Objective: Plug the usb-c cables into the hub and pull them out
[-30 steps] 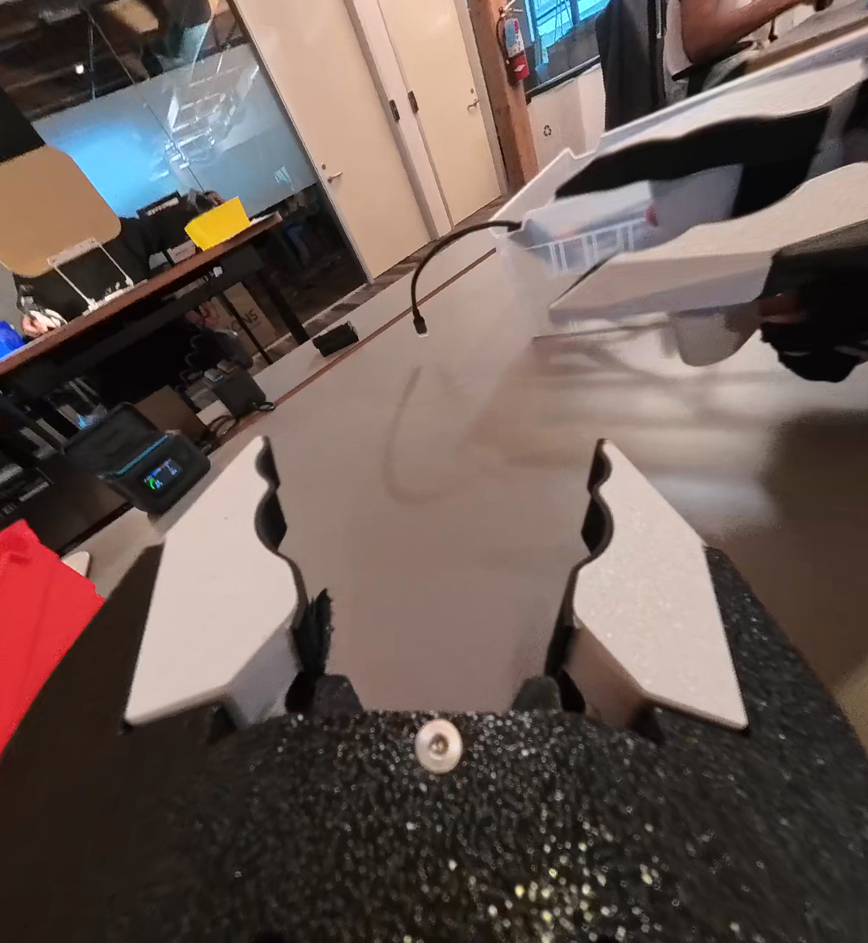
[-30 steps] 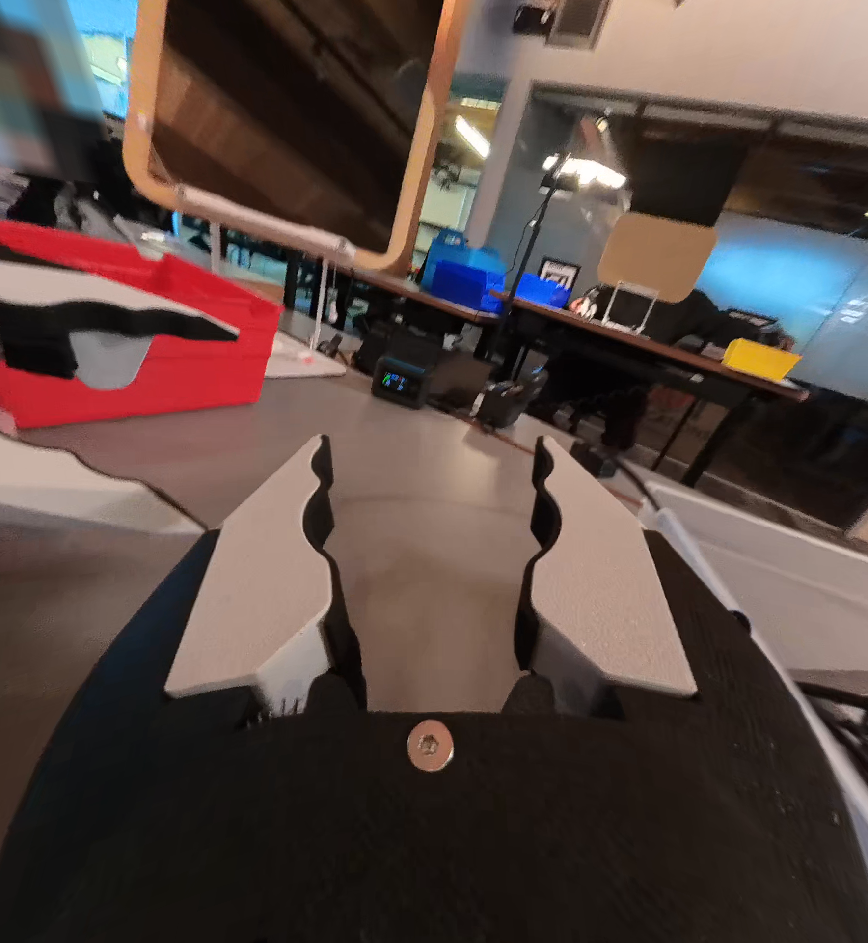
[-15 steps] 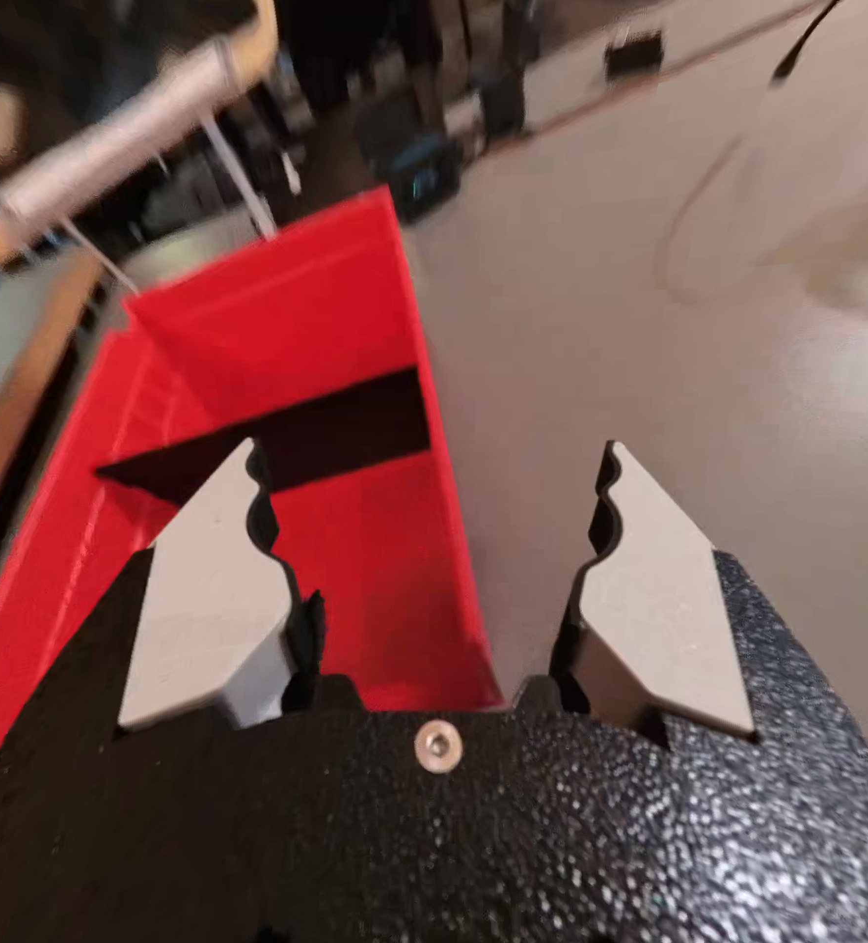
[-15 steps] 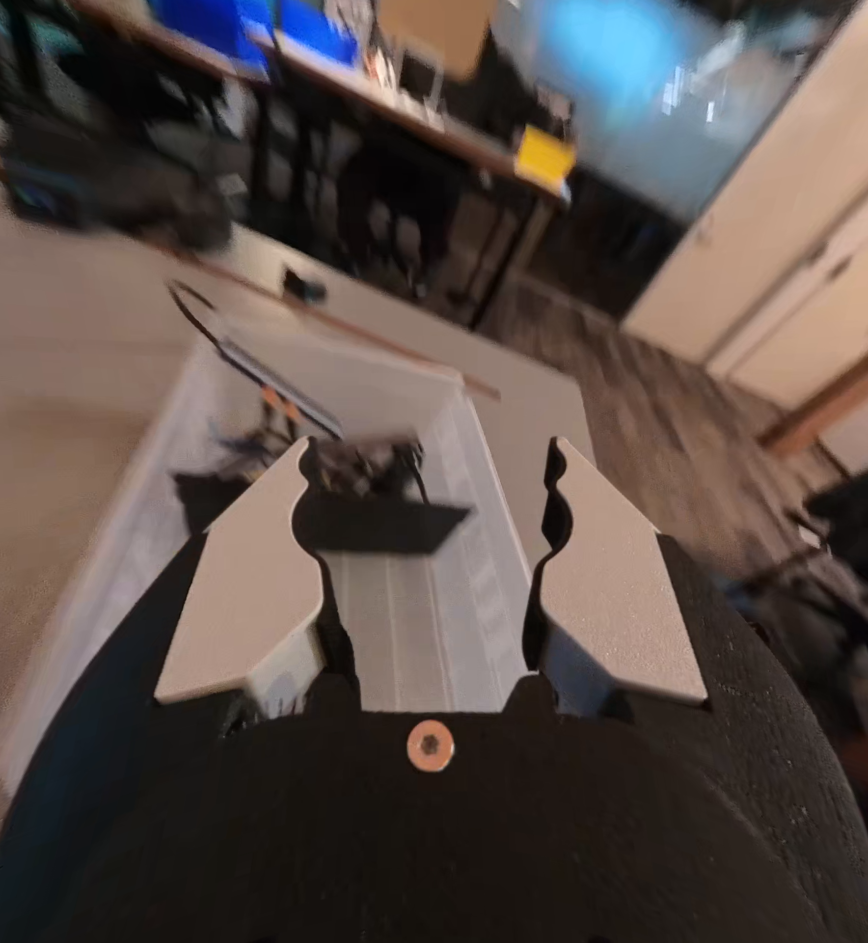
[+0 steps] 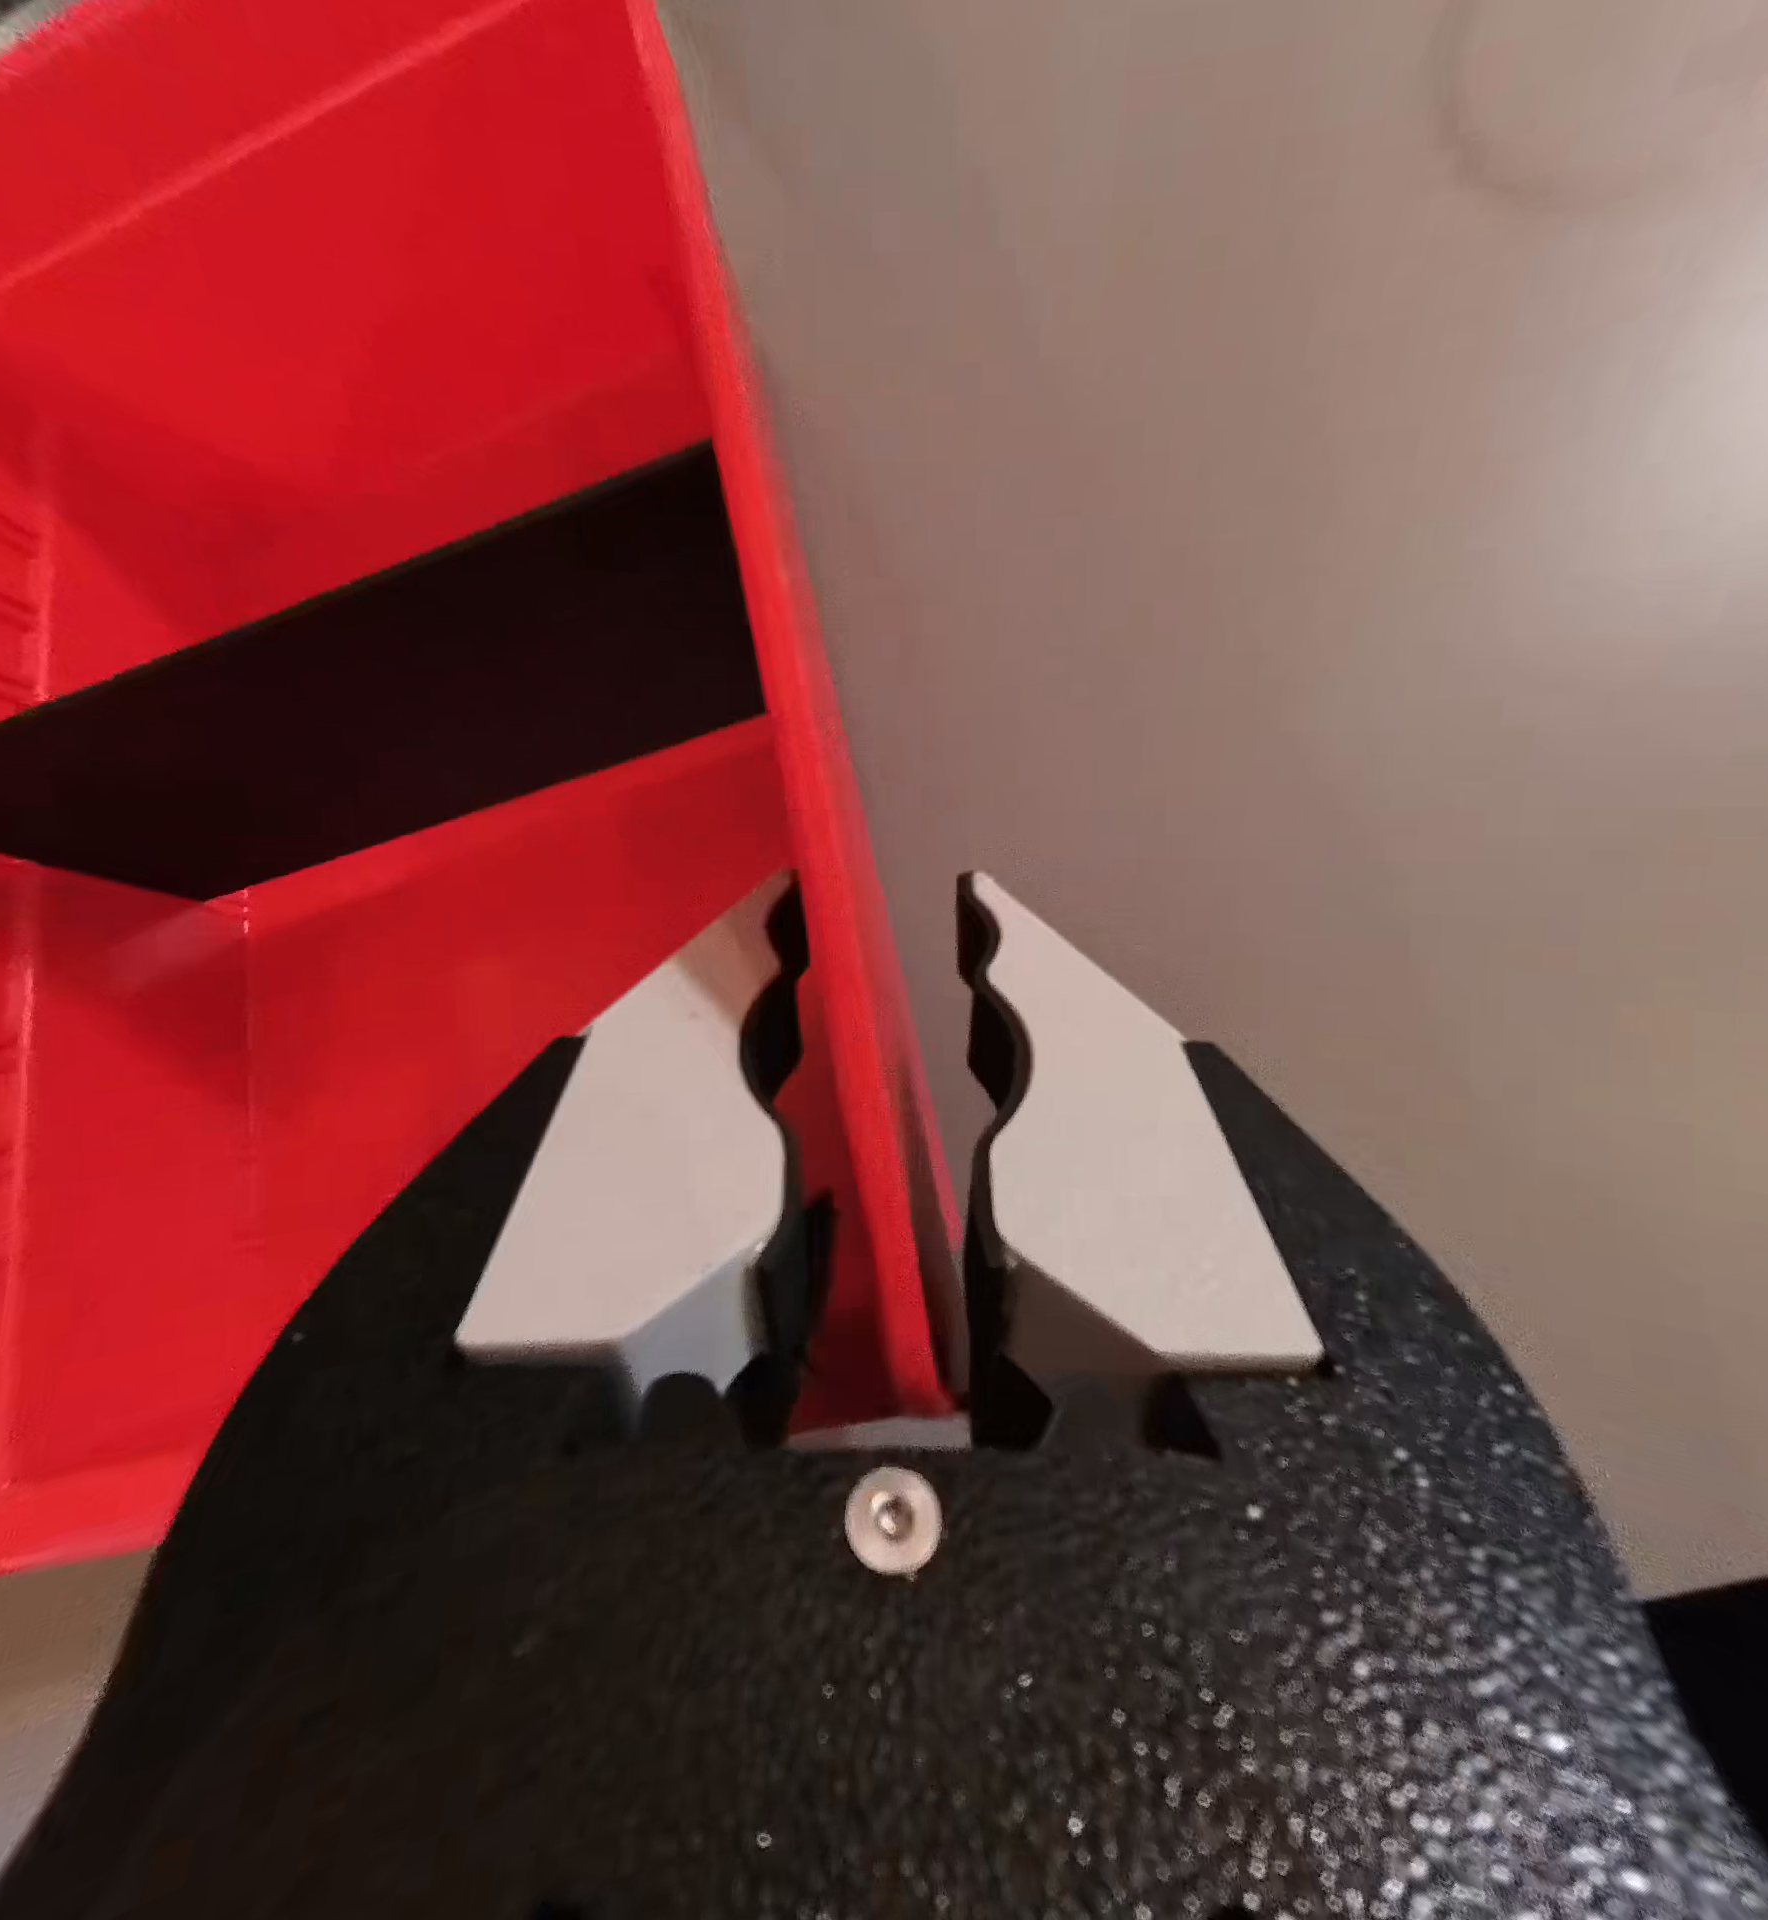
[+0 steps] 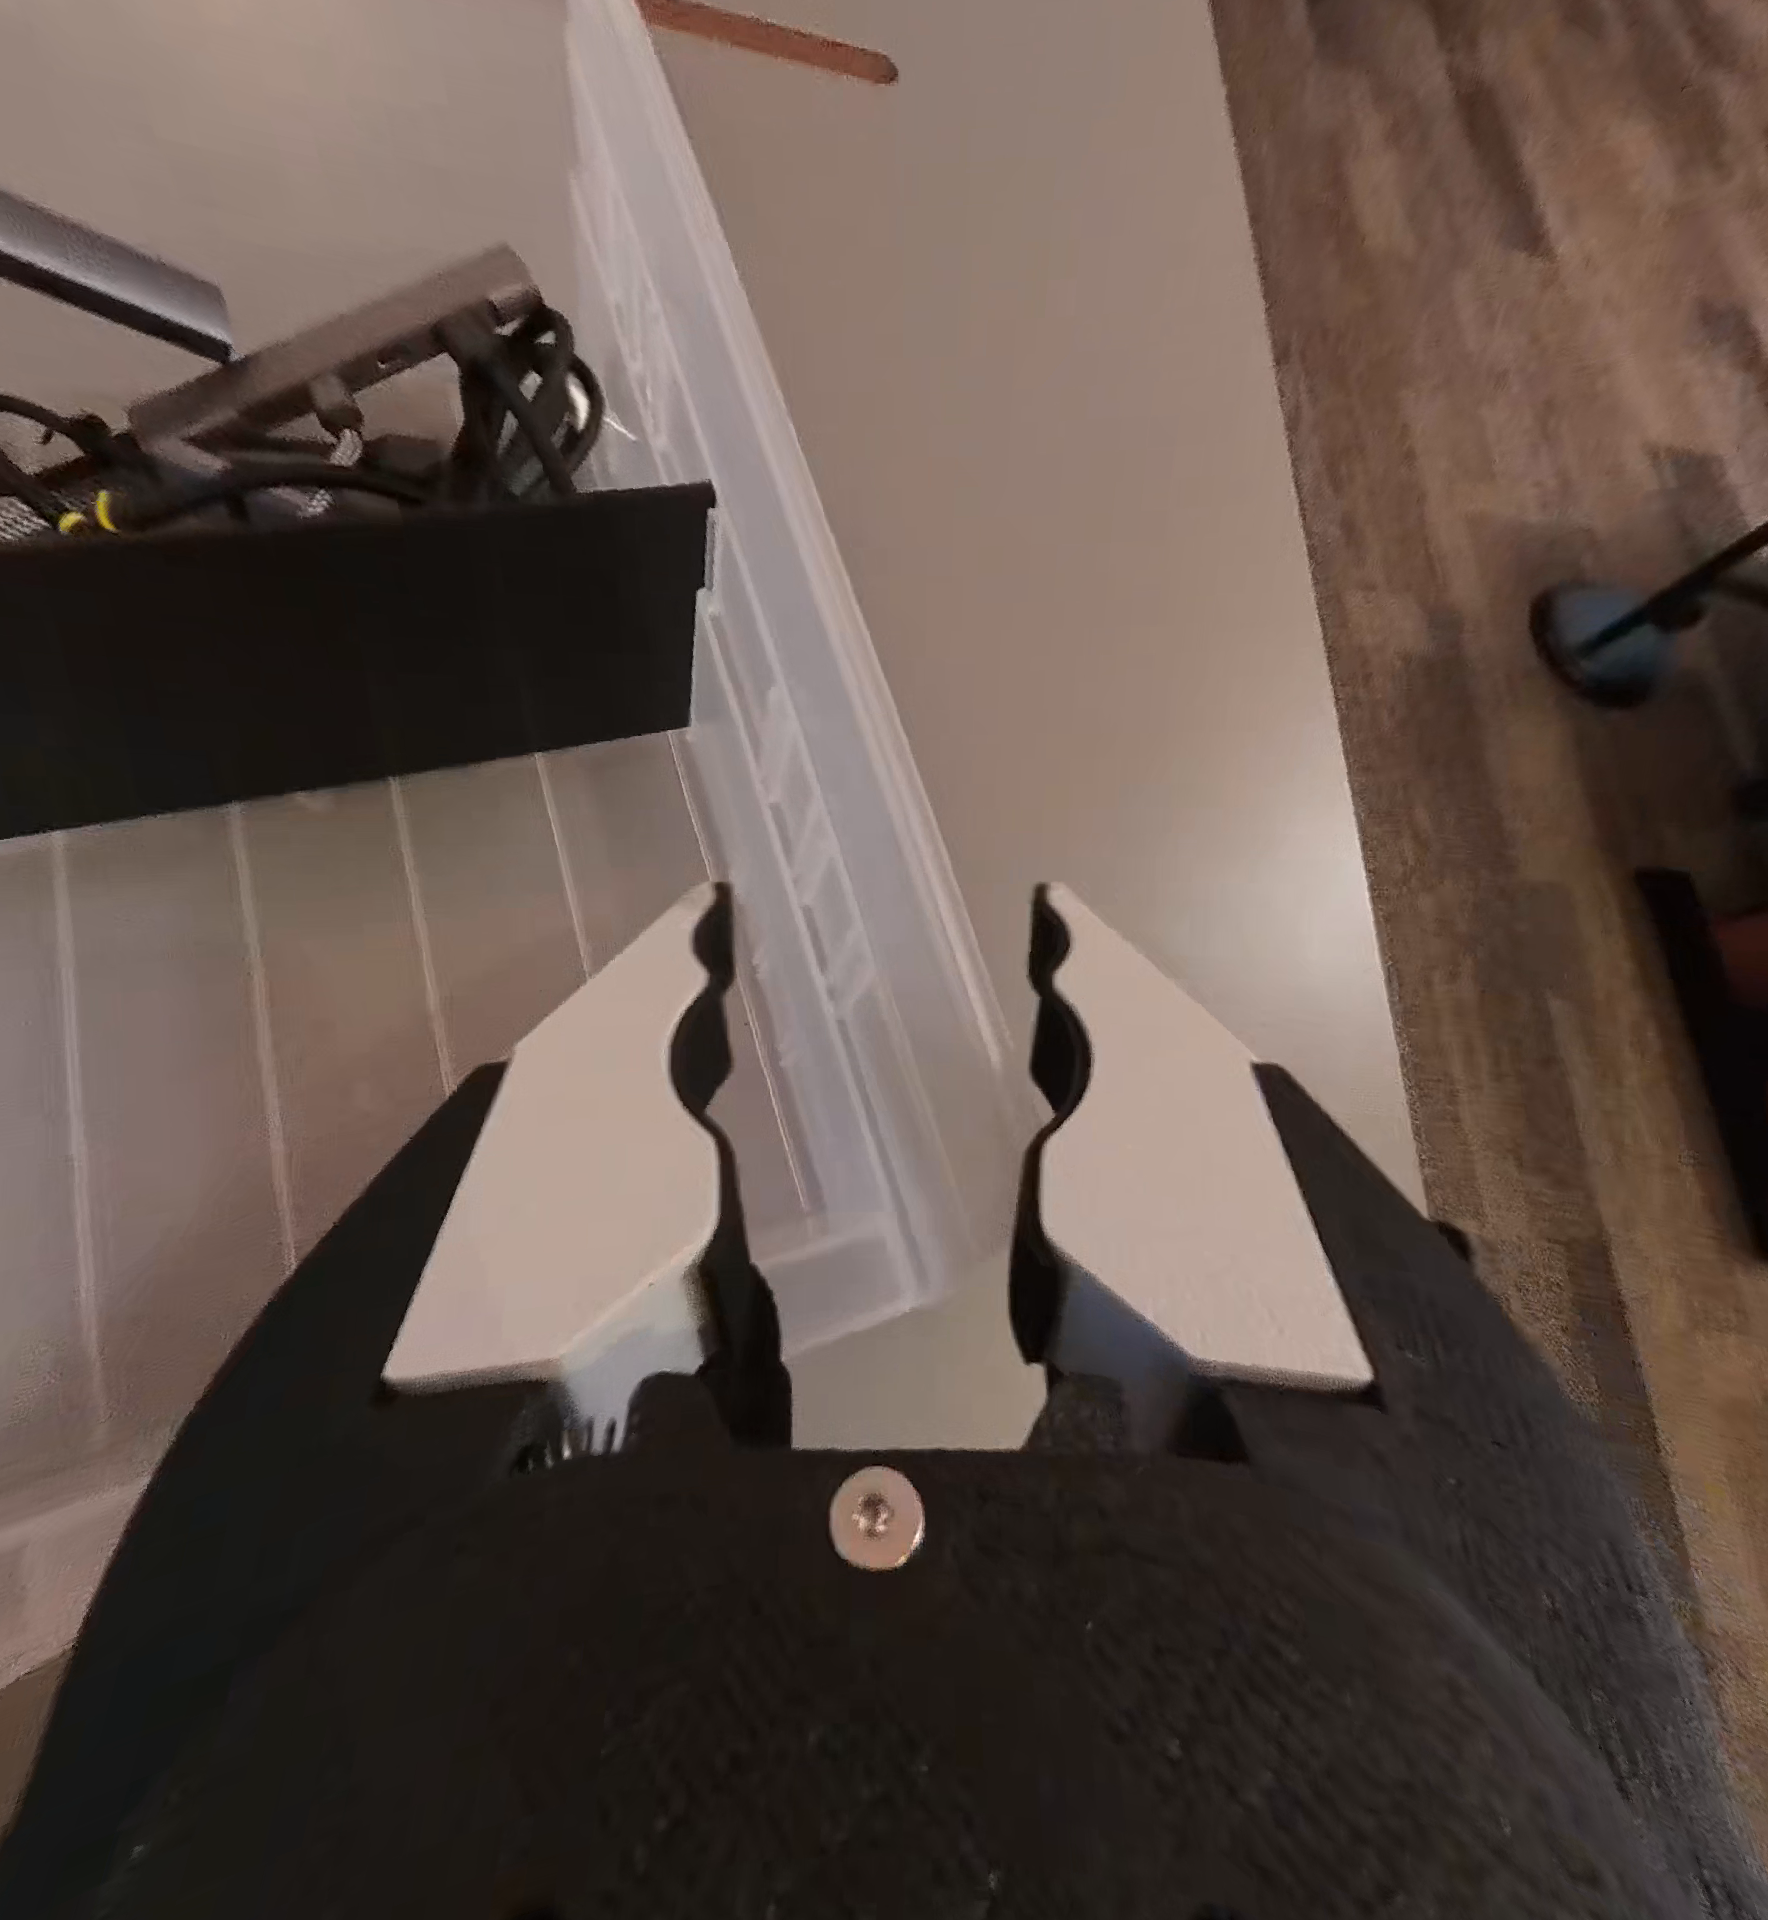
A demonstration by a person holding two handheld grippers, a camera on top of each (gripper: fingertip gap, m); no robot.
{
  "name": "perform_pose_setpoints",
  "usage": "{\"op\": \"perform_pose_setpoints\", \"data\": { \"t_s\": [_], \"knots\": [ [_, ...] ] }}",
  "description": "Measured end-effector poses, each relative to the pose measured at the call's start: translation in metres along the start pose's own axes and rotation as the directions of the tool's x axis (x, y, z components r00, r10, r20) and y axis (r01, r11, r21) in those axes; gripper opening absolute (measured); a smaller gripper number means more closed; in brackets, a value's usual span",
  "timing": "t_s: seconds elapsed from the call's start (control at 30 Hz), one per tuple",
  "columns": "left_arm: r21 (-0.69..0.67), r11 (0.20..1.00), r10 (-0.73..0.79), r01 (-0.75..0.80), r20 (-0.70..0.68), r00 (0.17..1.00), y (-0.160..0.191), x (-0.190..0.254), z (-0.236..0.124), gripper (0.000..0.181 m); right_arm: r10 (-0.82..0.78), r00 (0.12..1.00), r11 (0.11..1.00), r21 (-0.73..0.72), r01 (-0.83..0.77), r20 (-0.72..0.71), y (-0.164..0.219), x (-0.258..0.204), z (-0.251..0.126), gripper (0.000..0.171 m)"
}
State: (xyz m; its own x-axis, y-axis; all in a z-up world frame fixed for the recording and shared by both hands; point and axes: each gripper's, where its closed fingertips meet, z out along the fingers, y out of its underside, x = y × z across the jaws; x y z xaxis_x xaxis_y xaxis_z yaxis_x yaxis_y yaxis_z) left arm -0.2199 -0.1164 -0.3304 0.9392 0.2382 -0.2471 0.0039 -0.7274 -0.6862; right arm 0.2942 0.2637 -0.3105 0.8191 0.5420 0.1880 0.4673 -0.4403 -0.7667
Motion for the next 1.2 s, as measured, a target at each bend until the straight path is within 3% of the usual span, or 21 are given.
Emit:
{"op": "perform_pose_setpoints", "data": {
  "t_s": [0.03,0.27,0.6,0.87,1.2],
  "knots": [
    [-0.02,1.0,0.02,-0.02,-0.001,1.0,0.004,0.002,0.004,0.019,0.001,1.0,1.0,0.004,-0.001,-0.008,0.0,0.002,0.0,0.048],
    [-0.049,0.995,0.094,-0.091,0.05,0.994,0.012,-0.005,0.008,0.01,-0.008,1.0,1.0,-0.008,0.008,0.019,0.002,-0.001,-0.004,0.032],
    [0.041,0.995,0.094,-0.095,0.018,0.995,0.013,-0.006,-0.007,0.004,0.047,0.974,0.999,-0.006,-0.047,0.221,0.0,-0.029,-0.012,0.004],
    [0.186,0.977,0.085,-0.108,0.128,0.988,0.002,-0.017,-0.065,0.004,-0.024,0.965,1.0,0.018,0.02,0.262,-0.011,-0.07,-0.014,0.003],
    [0.276,0.944,0.132,-0.184,0.194,0.972,-0.007,0.006,-0.131,0.004,-0.136,0.94,0.99,0.085,0.115,0.311,-0.031,-0.165,-0.015,0.005]
  ]
}}
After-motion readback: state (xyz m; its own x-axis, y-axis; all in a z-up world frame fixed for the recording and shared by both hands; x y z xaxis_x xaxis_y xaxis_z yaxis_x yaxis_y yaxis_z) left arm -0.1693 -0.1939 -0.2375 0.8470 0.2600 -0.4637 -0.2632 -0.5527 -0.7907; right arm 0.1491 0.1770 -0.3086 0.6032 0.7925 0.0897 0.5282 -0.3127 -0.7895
